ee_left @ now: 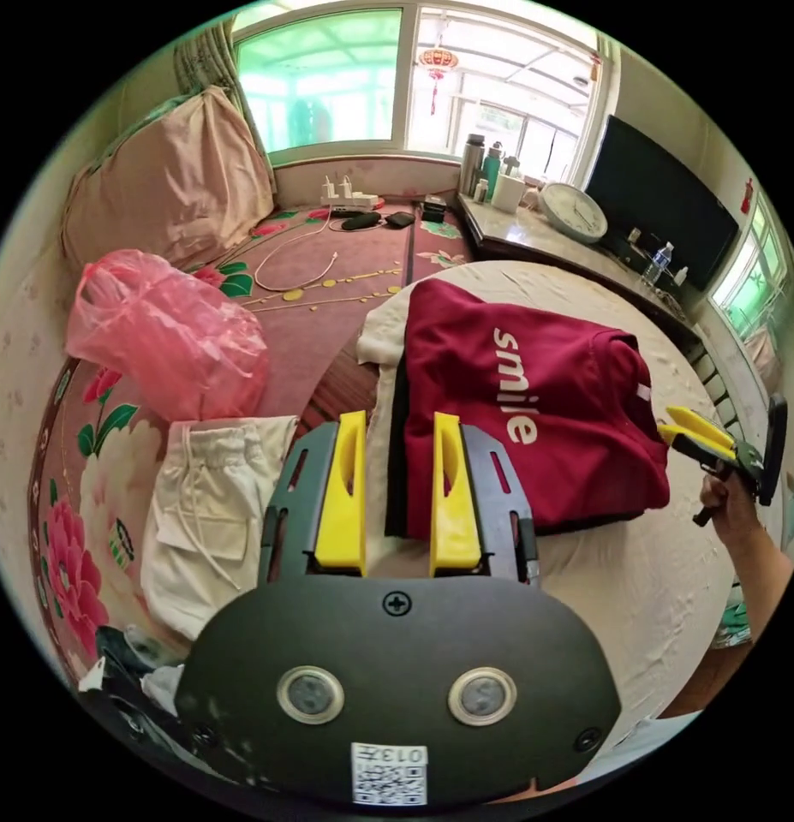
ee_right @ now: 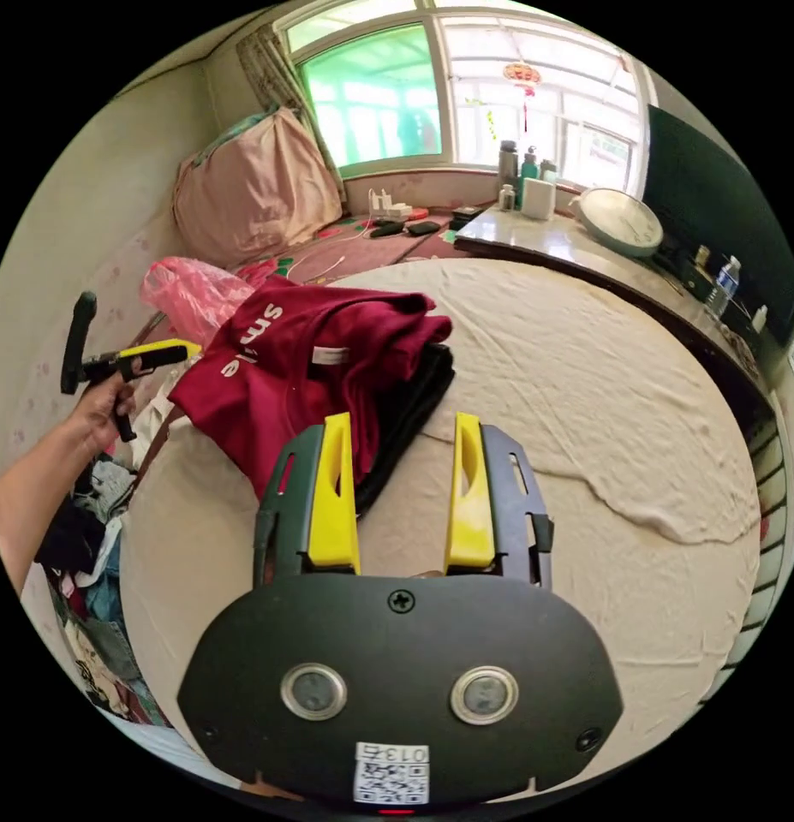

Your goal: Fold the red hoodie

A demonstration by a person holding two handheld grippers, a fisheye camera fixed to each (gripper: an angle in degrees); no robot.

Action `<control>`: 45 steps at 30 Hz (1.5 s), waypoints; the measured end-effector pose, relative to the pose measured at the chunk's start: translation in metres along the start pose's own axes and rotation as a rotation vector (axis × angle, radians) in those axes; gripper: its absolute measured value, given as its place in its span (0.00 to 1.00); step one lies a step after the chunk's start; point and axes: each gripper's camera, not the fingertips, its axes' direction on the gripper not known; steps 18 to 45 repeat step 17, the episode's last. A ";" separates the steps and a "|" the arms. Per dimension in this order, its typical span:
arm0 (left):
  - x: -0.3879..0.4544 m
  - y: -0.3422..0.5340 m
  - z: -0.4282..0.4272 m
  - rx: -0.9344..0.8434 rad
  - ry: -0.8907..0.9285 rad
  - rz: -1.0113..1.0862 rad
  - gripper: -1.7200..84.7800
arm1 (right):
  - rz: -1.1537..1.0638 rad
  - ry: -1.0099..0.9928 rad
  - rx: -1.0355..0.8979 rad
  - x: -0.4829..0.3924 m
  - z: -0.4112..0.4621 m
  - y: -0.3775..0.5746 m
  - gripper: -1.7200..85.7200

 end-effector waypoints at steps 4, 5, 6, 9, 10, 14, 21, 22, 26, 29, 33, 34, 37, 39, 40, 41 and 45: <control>0.013 0.072 -0.040 0.081 0.054 -0.038 0.15 | 0.048 -0.004 0.100 0.025 -0.050 0.039 0.18; 0.023 0.101 -0.058 0.108 0.081 -0.031 0.15 | 0.052 -0.010 0.108 0.028 -0.062 0.054 0.18; 0.029 0.117 -0.067 0.124 0.096 -0.022 0.15 | 0.040 -0.044 0.108 0.027 -0.071 0.069 0.18; 0.063 0.216 -0.120 0.203 0.085 0.009 0.15 | -0.047 -0.134 0.076 0.008 -0.083 0.107 0.18; 0.073 0.261 -0.141 0.237 0.055 0.005 0.15 | -0.070 -0.155 0.066 0.002 -0.083 0.115 0.17; 0.075 0.403 -0.210 0.312 -0.202 -0.066 0.15 | -0.214 -0.320 -0.004 -0.054 -0.083 0.167 0.15; 0.038 0.477 -0.249 0.314 -0.453 -0.164 0.15 | -0.327 -0.452 -0.074 -0.103 -0.083 0.198 0.16; 0.038 0.477 -0.249 0.314 -0.453 -0.164 0.15 | -0.327 -0.452 -0.074 -0.103 -0.083 0.198 0.16; 0.038 0.477 -0.249 0.314 -0.453 -0.164 0.15 | -0.327 -0.452 -0.074 -0.103 -0.083 0.198 0.16; 0.038 0.477 -0.249 0.314 -0.453 -0.164 0.15 | -0.327 -0.452 -0.074 -0.103 -0.083 0.198 0.16; 0.038 0.477 -0.249 0.314 -0.453 -0.164 0.15 | -0.327 -0.452 -0.074 -0.103 -0.083 0.198 0.16; 0.038 0.477 -0.249 0.314 -0.453 -0.164 0.15 | -0.327 -0.452 -0.074 -0.103 -0.083 0.198 0.16; 0.038 0.477 -0.249 0.314 -0.453 -0.164 0.15 | -0.327 -0.452 -0.074 -0.103 -0.083 0.198 0.16; 0.038 0.477 -0.249 0.314 -0.453 -0.164 0.15 | -0.327 -0.452 -0.074 -0.103 -0.083 0.198 0.16; 0.038 0.477 -0.249 0.314 -0.453 -0.164 0.15 | -0.327 -0.452 -0.074 -0.103 -0.083 0.198 0.16; 0.038 0.477 -0.249 0.314 -0.453 -0.164 0.15 | -0.327 -0.452 -0.074 -0.103 -0.083 0.198 0.16; 0.038 0.477 -0.249 0.314 -0.453 -0.164 0.15 | -0.327 -0.452 -0.074 -0.103 -0.083 0.198 0.16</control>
